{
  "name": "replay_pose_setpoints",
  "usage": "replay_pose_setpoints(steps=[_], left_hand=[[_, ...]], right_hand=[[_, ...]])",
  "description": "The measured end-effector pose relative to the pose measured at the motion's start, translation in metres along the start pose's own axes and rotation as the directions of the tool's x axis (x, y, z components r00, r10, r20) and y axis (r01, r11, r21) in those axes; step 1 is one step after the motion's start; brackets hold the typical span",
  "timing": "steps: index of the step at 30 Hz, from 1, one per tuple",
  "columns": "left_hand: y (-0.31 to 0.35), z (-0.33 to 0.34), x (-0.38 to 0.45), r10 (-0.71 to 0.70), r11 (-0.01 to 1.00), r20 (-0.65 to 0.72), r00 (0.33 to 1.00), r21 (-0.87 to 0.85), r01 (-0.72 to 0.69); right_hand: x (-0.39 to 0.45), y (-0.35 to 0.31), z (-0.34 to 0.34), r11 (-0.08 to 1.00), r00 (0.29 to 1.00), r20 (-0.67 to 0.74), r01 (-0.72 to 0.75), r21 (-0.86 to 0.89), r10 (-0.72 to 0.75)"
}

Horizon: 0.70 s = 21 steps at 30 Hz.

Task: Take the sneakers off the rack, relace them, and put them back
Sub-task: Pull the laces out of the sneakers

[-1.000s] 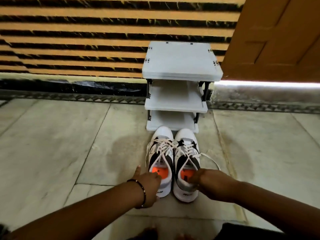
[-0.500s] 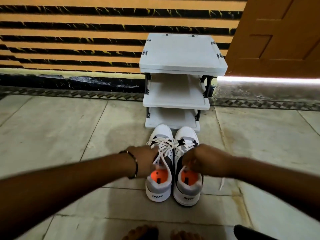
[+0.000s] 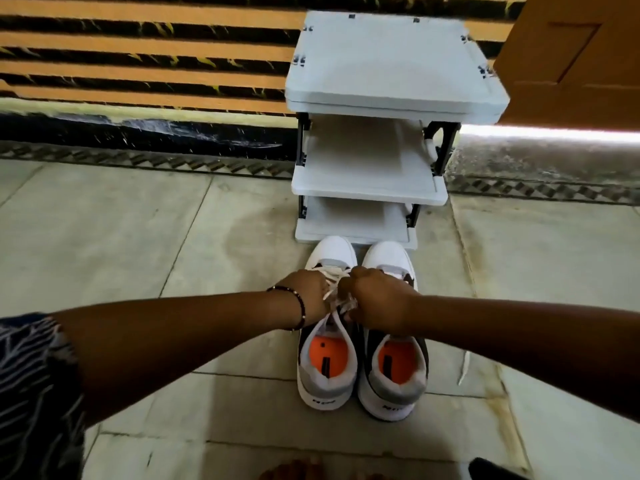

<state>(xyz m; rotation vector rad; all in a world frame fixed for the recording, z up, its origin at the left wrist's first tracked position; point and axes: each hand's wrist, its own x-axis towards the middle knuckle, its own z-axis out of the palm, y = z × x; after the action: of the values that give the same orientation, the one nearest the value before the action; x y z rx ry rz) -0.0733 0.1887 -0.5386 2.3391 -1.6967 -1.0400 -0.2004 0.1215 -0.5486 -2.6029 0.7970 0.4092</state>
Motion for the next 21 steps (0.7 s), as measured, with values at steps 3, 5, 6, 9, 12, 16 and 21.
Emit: replay_pose_setpoints(steps=[3, 5, 6, 9, 12, 16, 21], left_hand=[[-0.004, -0.001, -0.003, -0.01, 0.99, -0.034, 0.999, -0.143, 0.005], [-0.008, 0.0, -0.006, -0.04, 0.966, -0.06, 0.997, -0.256, 0.023], [-0.011, 0.0, -0.007, -0.061, 0.951, -0.068, 0.996, -0.307, 0.037], [-0.017, -0.005, -0.014, -0.123, 0.863, -0.018, 0.992, -0.496, 0.098], [-0.016, -0.018, -0.02, -0.136, 0.692, 0.019, 0.991, -0.714, 0.109], [-0.012, -0.034, -0.022, -0.097, 0.632, -0.042, 0.994, -0.774, 0.029], [0.005, -0.041, -0.018, 0.013, 0.585, 0.042, 0.999, -0.811, 0.026]], right_hand=[[-0.002, -0.002, 0.005, 0.999, 0.999, -0.036, 0.022, 0.035, -0.021], [-0.002, 0.0, 0.007, 0.995, 0.999, -0.031, 0.037, 0.09, -0.034], [-0.003, 0.002, 0.008, 0.988, 0.999, -0.049, 0.031, 0.149, -0.024], [-0.004, 0.007, -0.001, 0.9, 0.984, -0.12, -0.066, 0.432, 0.13], [-0.004, 0.016, -0.021, 0.838, 0.959, -0.187, -0.08, 0.54, 0.212], [-0.006, 0.021, -0.056, 0.969, 0.925, -0.377, 0.042, 0.244, 0.055], [-0.005, 0.01, -0.082, 0.915, 0.823, -0.567, 0.202, 0.35, 0.034]])
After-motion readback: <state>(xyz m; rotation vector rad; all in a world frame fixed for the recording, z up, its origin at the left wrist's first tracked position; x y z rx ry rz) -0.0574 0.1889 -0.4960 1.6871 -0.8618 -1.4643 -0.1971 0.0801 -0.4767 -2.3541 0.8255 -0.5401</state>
